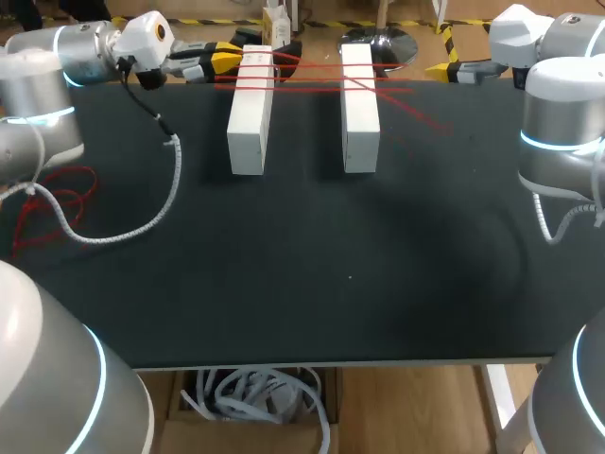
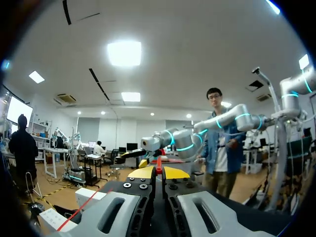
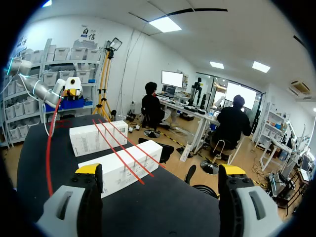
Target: Grab the tape and strap the tape.
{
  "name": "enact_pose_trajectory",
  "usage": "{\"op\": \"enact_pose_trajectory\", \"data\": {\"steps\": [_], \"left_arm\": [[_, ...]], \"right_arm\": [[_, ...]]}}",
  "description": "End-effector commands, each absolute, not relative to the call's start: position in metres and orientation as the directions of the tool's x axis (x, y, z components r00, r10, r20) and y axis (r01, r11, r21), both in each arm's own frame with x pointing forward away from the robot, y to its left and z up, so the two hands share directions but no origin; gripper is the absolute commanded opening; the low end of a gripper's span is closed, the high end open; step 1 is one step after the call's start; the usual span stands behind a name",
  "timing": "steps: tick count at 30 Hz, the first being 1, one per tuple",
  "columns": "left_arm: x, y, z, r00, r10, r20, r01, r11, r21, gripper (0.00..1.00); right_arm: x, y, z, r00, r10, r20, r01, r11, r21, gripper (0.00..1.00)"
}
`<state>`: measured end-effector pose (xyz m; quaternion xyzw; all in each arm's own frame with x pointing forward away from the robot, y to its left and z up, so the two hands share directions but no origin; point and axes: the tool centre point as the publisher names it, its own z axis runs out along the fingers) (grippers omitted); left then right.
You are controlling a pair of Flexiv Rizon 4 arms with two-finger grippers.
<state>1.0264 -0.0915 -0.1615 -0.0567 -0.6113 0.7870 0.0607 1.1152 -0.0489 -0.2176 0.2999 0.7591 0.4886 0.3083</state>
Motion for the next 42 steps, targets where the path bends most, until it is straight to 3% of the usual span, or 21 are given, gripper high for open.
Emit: {"op": "enact_pose_trajectory", "data": {"steps": [1, 7, 24, 42], "left_arm": [[1.002, -0.098, -0.15, -1.0, 0.028, -0.013, 0.005, -0.273, -0.962, 0.0], [0.986, -0.111, -0.144, -0.999, -0.036, -0.035, 0.046, -0.37, -0.928, 0.0], [0.947, -0.129, -0.136, -0.995, -0.091, -0.035, 0.07, -0.413, -0.908, 0.0], [0.937, -0.13, -0.133, -0.998, 0.035, -0.06, 0.039, -0.434, -0.9, 0.0]], "right_arm": [[1.115, -0.049, -0.217, -0.631, 0.756, -0.174, 0.156, 0.344, 0.926, 1.0], [1.115, -0.049, -0.217, -0.631, 0.756, -0.174, 0.156, 0.344, 0.926, 1.0], [1.115, -0.049, -0.217, -0.631, 0.756, -0.174, 0.156, 0.344, 0.926, 1.0], [1.115, -0.049, -0.217, -0.631, 0.756, -0.174, 0.156, 0.344, 0.926, 1.0]]}}
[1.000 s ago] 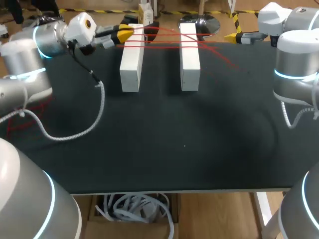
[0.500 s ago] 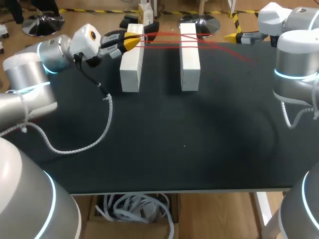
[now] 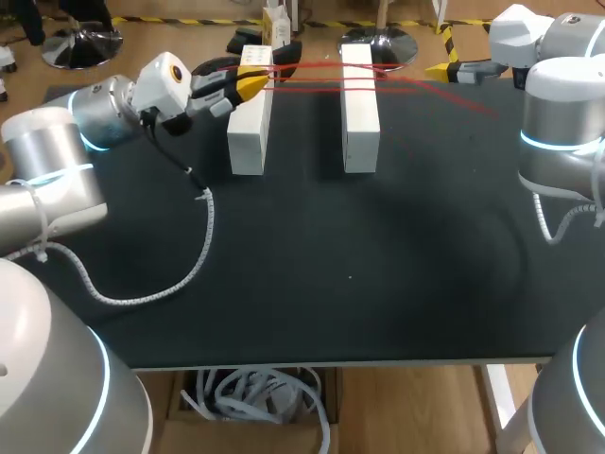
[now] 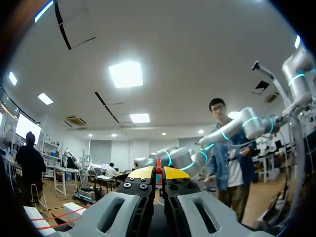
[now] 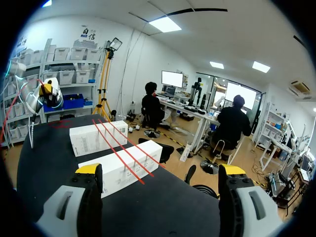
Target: Grab the tape and strap the tape.
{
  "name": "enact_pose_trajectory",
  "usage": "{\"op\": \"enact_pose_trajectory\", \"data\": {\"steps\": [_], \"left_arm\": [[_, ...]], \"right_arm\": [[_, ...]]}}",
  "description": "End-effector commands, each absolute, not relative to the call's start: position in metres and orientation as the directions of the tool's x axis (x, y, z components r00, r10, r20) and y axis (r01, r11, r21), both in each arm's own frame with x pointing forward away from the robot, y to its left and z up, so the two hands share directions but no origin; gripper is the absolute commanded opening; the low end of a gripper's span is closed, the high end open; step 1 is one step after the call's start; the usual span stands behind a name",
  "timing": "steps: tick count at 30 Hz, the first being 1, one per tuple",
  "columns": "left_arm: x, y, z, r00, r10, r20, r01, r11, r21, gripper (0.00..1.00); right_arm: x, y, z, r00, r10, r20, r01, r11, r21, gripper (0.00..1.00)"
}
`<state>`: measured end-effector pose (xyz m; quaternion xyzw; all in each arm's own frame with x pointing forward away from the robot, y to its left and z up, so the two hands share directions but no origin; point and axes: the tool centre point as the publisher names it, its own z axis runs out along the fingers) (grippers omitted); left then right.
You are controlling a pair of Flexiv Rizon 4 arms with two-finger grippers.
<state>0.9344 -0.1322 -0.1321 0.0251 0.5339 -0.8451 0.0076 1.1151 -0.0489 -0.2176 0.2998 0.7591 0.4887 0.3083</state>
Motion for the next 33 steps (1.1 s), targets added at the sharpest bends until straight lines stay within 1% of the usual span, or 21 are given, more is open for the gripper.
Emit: {"op": "enact_pose_trajectory", "data": {"steps": [1, 13, 19, 33], "left_arm": [[0.937, -0.13, -0.133, -0.997, 0.039, -0.061, 0.038, -0.436, -0.899, 0.0], [0.943, -0.126, -0.115, -0.991, 0.079, -0.108, 0.055, -0.5, -0.864, 0.0], [0.942, -0.125, -0.106, -0.989, 0.092, -0.115, 0.056, -0.488, -0.871, 0.0], [0.943, -0.123, -0.108, -0.986, 0.122, -0.117, 0.042, -0.494, -0.868, 0.0]], "right_arm": [[1.115, -0.049, -0.217, -0.631, 0.756, -0.174, 0.156, 0.344, 0.926, 1.0], [1.115, -0.049, -0.217, -0.631, 0.756, -0.174, 0.156, 0.344, 0.926, 1.0], [1.115, -0.049, -0.217, -0.631, 0.756, -0.174, 0.156, 0.344, 0.926, 1.0], [1.115, -0.049, -0.217, -0.631, 0.756, -0.174, 0.156, 0.344, 0.926, 1.0]]}}
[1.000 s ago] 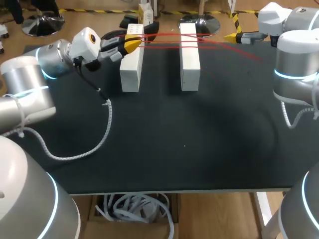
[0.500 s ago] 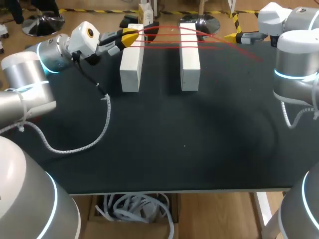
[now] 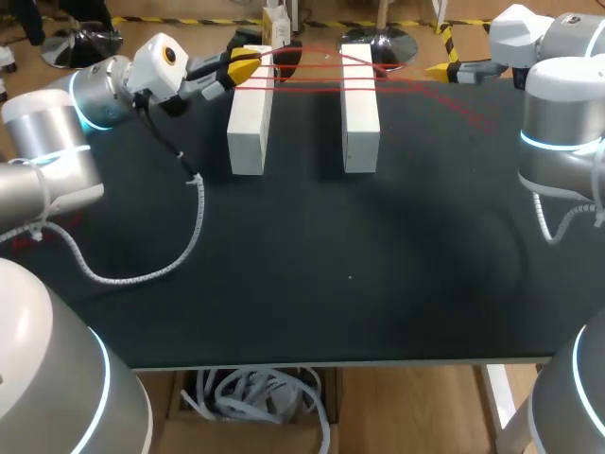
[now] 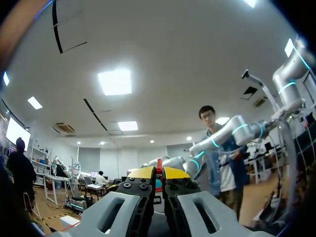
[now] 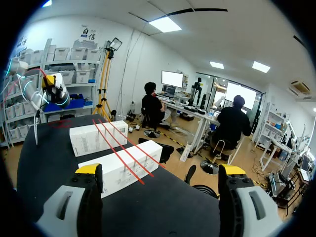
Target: Grab the tape and strap the tape.
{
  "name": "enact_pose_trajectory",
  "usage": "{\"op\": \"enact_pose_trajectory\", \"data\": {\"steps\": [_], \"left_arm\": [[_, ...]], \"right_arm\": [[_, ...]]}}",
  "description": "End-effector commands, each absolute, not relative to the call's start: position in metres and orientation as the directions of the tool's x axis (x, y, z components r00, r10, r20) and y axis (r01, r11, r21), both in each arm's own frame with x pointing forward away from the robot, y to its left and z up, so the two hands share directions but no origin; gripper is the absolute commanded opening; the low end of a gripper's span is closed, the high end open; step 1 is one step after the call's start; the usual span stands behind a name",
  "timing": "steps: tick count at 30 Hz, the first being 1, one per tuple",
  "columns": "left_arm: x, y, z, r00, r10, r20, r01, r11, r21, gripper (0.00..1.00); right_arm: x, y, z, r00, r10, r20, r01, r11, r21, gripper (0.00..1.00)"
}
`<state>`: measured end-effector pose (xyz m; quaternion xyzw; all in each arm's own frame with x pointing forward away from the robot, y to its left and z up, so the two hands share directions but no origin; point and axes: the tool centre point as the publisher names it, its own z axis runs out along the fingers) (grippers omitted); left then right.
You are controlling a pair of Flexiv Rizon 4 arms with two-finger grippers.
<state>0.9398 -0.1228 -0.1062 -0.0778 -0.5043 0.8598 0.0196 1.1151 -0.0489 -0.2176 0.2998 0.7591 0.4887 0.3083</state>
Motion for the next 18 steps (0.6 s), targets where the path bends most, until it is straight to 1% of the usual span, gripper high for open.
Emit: {"op": "enact_pose_trajectory", "data": {"steps": [1, 12, 15, 18], "left_arm": [[0.943, -0.123, -0.108, -0.986, 0.122, -0.117, 0.042, -0.494, -0.868, 0.0], [0.943, -0.123, -0.108, -0.986, 0.122, -0.117, 0.042, -0.494, -0.868, 0.0], [0.943, -0.123, -0.108, -0.986, 0.122, -0.117, 0.042, -0.494, -0.868, 0.0], [0.943, -0.123, -0.108, -0.986, 0.122, -0.117, 0.042, -0.494, -0.868, 0.0]], "right_arm": [[1.115, -0.049, -0.217, -0.631, 0.756, -0.174, 0.156, 0.344, 0.926, 1.0], [1.115, -0.049, -0.217, -0.631, 0.756, -0.174, 0.156, 0.344, 0.926, 1.0], [1.092, -0.051, -0.205, -0.564, 0.824, -0.057, 0.155, 0.173, 0.973, 1.0], [1.068, -0.057, -0.191, -0.432, 0.893, 0.125, 0.161, -0.06, 0.985, 1.0]]}}
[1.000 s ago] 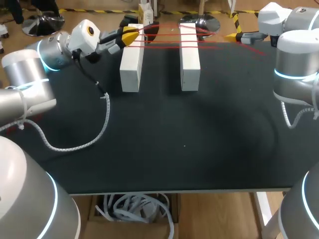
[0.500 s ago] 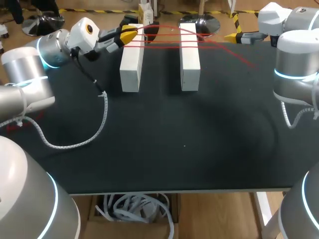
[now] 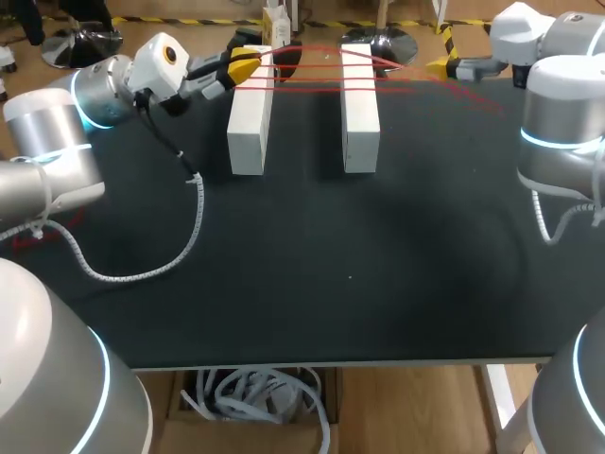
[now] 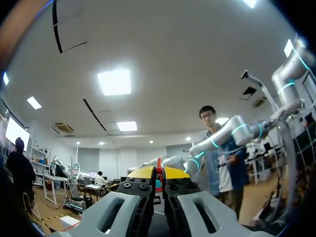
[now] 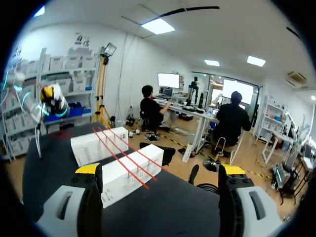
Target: Grab the tape and strap the tape.
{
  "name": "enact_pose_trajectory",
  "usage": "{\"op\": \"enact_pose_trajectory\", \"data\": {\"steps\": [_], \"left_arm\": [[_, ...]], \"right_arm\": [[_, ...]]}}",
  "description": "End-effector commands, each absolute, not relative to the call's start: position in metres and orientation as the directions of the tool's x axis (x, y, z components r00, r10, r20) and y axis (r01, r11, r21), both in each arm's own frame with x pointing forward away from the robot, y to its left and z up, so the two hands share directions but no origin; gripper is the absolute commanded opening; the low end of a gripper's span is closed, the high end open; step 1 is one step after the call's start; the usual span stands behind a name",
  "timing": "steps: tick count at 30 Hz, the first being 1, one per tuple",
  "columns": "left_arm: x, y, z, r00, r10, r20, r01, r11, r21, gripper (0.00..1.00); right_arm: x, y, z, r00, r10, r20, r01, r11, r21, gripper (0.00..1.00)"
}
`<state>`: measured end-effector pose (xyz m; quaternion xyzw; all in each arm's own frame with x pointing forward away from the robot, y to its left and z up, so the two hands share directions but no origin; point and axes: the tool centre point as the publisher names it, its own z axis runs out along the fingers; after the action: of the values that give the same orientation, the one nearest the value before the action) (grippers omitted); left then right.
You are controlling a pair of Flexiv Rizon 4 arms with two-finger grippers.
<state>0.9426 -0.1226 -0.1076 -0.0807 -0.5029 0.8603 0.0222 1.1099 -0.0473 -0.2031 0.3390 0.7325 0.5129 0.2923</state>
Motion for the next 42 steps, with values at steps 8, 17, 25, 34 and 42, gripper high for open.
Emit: {"op": "enact_pose_trajectory", "data": {"steps": [8, 17, 25, 34, 42], "left_arm": [[0.943, -0.123, -0.108, -0.986, 0.122, -0.117, 0.042, -0.494, -0.868, 0.0], [0.943, -0.123, -0.108, -0.986, 0.122, -0.117, 0.042, -0.494, -0.868, 0.0], [0.943, -0.123, -0.108, -0.986, 0.122, -0.117, 0.042, -0.494, -0.868, 0.0], [0.943, -0.123, -0.108, -0.986, 0.122, -0.117, 0.042, -0.494, -0.868, 0.0], [0.943, -0.123, -0.108, -0.986, 0.122, -0.117, 0.042, -0.494, -0.868, 0.0]], "right_arm": [[1.01, -0.08, -0.193, -0.086, 0.847, 0.525, 0.096, -0.518, 0.85, 1.0], [0.984, -0.094, -0.181, 0.122, 0.635, 0.763, -0.122, -0.753, 0.646, 1.0], [0.964, -0.087, -0.177, 0.204, 0.436, 0.877, -0.259, -0.84, 0.477, 1.0], [0.937, -0.065, -0.176, 0.328, 0.246, 0.912, -0.354, -0.863, 0.36, 1.0], [0.917, -0.042, -0.178, 0.341, 0.041, 0.939, -0.385, -0.905, 0.179, 1.0]]}}
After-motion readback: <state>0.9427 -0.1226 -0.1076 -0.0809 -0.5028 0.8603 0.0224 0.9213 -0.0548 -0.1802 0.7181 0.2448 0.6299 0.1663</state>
